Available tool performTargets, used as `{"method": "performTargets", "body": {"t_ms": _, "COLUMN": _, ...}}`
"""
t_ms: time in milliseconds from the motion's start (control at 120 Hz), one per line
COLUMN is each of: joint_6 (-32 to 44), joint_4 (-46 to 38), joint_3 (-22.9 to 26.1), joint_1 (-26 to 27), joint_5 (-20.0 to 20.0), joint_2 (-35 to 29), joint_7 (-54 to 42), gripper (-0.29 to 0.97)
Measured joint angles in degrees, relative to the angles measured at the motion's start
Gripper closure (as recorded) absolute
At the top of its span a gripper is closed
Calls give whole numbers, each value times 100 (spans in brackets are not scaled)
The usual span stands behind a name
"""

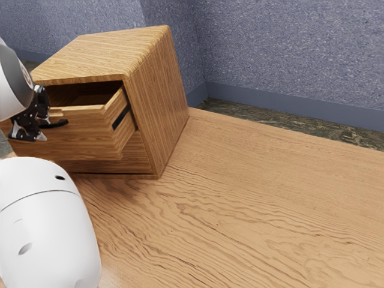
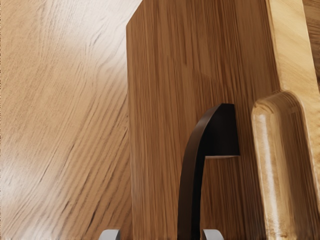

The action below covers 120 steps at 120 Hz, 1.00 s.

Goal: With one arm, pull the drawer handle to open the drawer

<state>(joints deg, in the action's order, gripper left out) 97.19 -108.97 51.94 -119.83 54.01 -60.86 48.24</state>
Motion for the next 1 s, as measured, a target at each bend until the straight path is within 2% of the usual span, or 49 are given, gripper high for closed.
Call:
{"method": "performTargets", "body": {"t_ms": 633, "joint_6": -66, "joint_4": -586, "joint_3": -436, "joint_1": 353, "joint_5": 2, "joint_2": -265, "joint_7": 6, "gripper": 54}}
{"method": "performTargets", "body": {"t_ms": 1000, "joint_6": -111, "joint_4": -692, "joint_3": -512, "joint_1": 525, "joint_5": 24, "joint_2": -397, "joint_7": 13, "gripper": 54}}
